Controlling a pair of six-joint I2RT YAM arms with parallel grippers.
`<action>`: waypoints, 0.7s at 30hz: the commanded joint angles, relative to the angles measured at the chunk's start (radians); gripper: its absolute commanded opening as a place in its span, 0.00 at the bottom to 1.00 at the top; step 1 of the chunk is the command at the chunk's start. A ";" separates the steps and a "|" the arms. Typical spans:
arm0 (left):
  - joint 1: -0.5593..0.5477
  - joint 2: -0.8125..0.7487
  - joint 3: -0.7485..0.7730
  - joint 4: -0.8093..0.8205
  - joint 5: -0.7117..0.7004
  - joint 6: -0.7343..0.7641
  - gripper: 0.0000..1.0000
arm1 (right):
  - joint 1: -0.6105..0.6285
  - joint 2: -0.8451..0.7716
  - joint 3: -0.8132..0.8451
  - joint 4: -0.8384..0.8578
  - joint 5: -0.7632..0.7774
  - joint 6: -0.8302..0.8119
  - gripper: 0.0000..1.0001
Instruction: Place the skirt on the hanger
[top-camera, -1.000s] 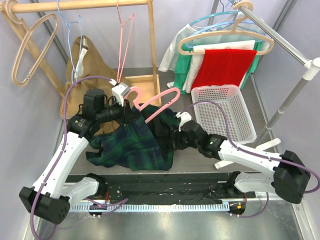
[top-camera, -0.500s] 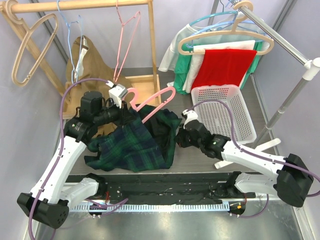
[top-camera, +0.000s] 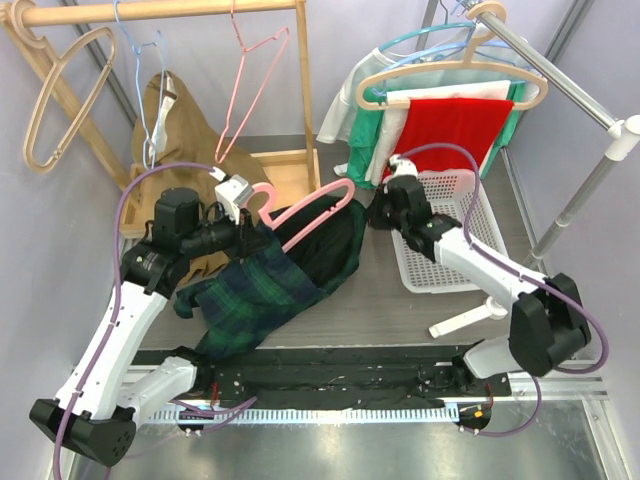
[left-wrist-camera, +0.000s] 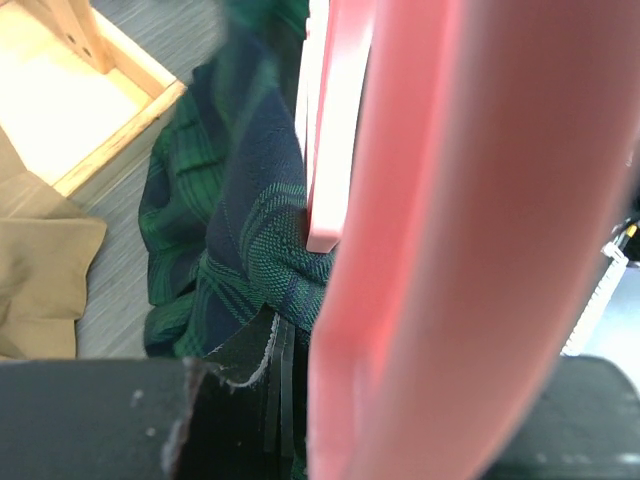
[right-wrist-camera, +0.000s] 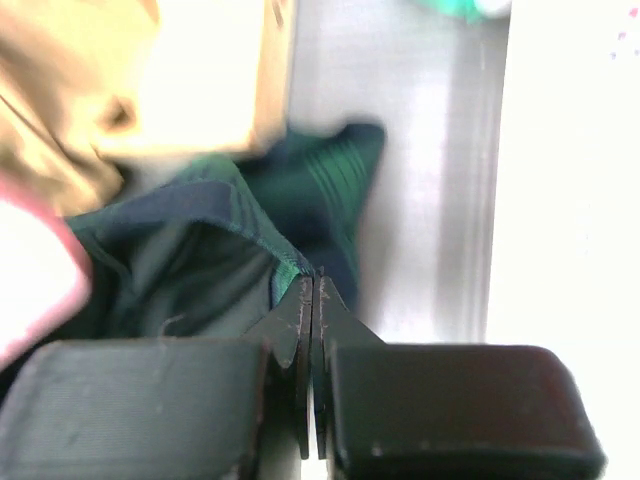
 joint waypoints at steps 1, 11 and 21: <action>0.002 -0.021 -0.001 0.014 0.052 0.019 0.00 | -0.041 0.057 0.186 0.079 -0.019 -0.031 0.01; 0.002 -0.001 -0.017 -0.002 -0.124 0.001 0.00 | -0.078 0.027 0.363 0.008 -0.162 -0.031 0.01; 0.002 0.077 0.048 0.047 -0.054 -0.015 0.00 | -0.078 -0.139 0.337 0.019 -0.576 -0.080 0.01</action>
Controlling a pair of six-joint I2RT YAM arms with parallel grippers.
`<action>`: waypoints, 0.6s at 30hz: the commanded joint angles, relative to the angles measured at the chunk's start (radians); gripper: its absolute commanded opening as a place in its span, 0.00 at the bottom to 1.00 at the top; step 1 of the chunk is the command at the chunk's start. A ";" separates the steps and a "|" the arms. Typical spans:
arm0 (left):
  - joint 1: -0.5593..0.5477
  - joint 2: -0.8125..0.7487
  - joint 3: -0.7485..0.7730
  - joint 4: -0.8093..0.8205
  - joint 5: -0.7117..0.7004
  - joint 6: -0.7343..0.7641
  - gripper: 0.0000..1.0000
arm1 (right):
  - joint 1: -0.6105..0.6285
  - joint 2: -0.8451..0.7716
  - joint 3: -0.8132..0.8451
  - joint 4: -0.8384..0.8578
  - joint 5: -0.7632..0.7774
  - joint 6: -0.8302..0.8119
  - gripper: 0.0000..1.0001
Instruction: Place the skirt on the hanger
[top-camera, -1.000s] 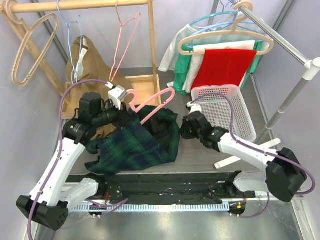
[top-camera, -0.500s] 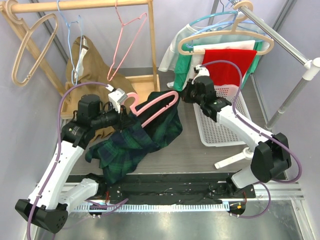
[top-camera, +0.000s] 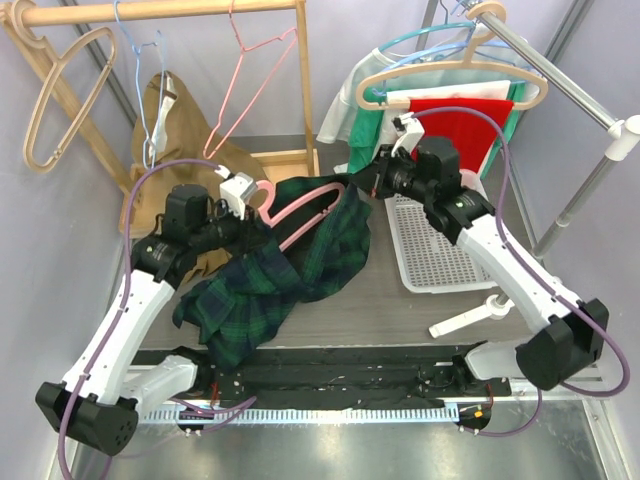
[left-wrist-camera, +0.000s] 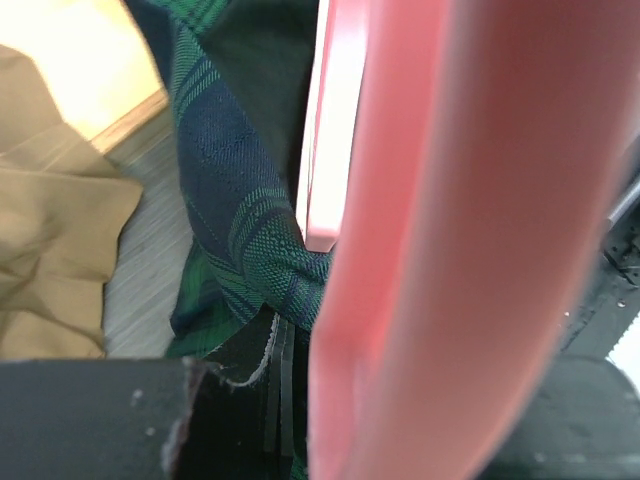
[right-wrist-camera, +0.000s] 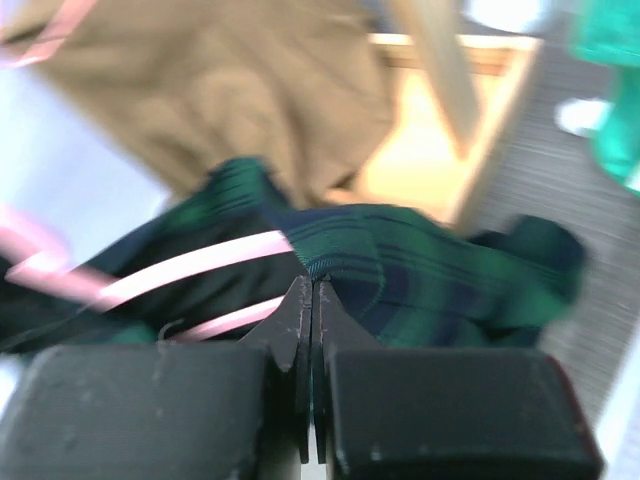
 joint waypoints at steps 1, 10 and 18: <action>0.002 0.058 0.085 0.047 0.074 -0.010 0.00 | -0.005 -0.118 0.020 0.118 -0.253 -0.027 0.01; 0.001 0.165 0.282 0.037 0.221 0.034 0.00 | 0.072 -0.140 0.047 0.163 -0.557 -0.057 0.01; 0.001 0.110 0.260 -0.112 0.293 0.192 0.00 | 0.135 -0.091 0.049 -0.129 -0.282 -0.246 0.01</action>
